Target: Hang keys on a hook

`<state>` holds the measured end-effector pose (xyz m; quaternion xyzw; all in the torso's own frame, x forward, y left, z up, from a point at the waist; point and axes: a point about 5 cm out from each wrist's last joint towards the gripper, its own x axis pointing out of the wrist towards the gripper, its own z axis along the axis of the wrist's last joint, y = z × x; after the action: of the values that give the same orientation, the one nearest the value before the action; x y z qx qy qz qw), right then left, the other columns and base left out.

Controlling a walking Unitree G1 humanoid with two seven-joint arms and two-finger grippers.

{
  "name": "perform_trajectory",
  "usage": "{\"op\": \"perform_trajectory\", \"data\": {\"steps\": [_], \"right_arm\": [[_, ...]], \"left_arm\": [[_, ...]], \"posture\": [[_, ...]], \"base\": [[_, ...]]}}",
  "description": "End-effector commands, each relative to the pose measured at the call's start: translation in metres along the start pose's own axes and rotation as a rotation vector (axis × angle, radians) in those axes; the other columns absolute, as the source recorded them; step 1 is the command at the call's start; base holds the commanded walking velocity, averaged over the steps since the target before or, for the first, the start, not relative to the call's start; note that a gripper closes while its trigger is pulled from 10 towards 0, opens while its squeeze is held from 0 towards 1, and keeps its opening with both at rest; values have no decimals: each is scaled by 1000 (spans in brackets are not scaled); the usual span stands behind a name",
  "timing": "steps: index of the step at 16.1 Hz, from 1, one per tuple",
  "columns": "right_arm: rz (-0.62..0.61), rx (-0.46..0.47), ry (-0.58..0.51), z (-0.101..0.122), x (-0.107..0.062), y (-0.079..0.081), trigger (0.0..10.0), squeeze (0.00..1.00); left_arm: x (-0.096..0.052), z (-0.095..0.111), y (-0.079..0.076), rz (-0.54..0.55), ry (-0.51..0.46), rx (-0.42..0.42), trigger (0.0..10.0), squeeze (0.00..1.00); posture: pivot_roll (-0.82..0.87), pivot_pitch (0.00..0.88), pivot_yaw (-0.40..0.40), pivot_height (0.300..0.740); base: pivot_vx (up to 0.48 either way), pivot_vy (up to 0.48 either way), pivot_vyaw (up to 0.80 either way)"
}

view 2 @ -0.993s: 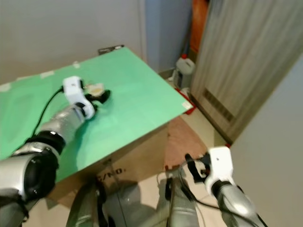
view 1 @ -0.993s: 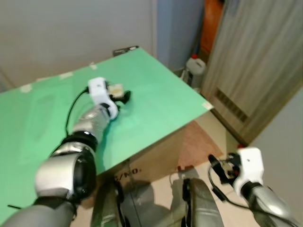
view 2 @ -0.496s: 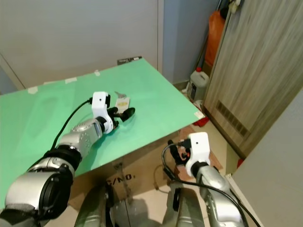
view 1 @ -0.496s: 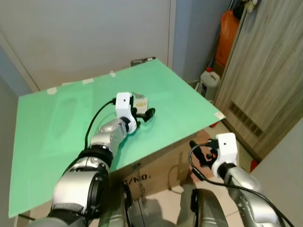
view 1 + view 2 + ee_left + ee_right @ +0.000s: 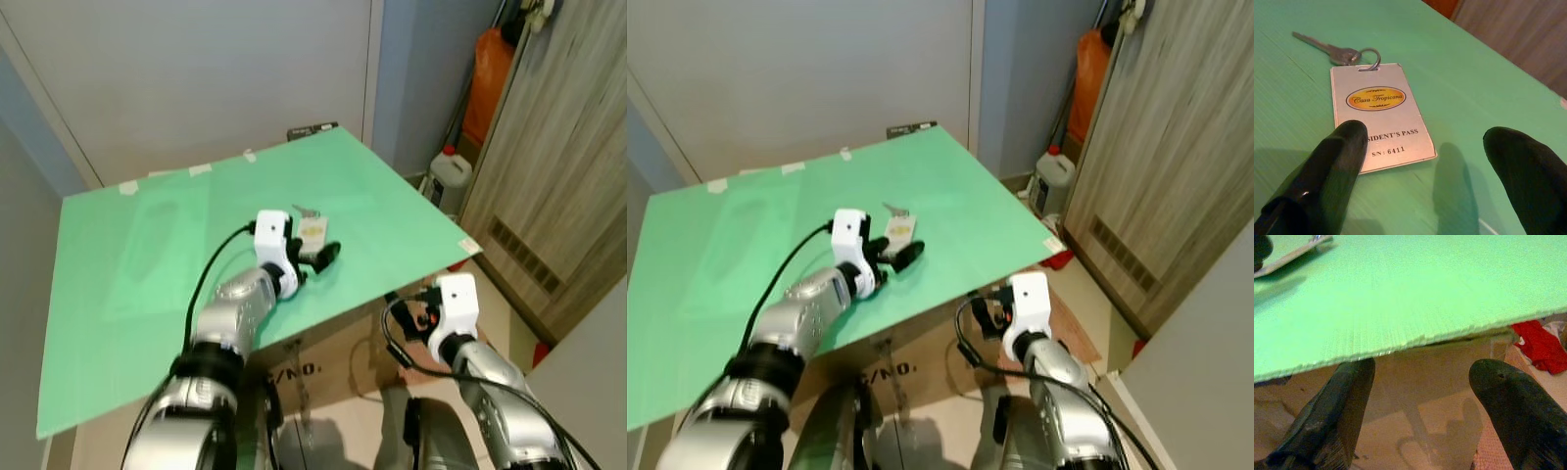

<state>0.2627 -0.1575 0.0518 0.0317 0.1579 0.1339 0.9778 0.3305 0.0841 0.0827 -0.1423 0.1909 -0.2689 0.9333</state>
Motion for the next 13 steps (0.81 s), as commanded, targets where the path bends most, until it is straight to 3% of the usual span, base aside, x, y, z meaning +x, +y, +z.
{"op": "perform_trajectory", "data": {"steps": [1,3,5,9,13], "right_arm": [[4,-7,7,-3,1,0,10000,0],[2,-8,9,-6,0,0,10000,0],[-1,-12,6,-7,-1,-1,10000,0],[-11,-14,7,-9,-3,-5,10000,0],[-5,-20,15,-10,-4,-6,10000,0]], "left_arm": [[-5,-40,-4,4,188,-71,10000,0],[-14,-25,-11,-20,154,1,10000,0],[-23,-6,-9,2,123,16,10000,0],[-38,26,-24,-20,63,66,10000,0],[-44,63,-33,38,-44,293,10000,0]], "posture": [[-20,0,70,574],[-25,0,73,574],[-33,0,78,574],[-35,0,77,574],[-35,0,65,574]], "base": [[0,0,0],[0,0,0],[0,0,0],[0,0,0],[0,0,0]]}}
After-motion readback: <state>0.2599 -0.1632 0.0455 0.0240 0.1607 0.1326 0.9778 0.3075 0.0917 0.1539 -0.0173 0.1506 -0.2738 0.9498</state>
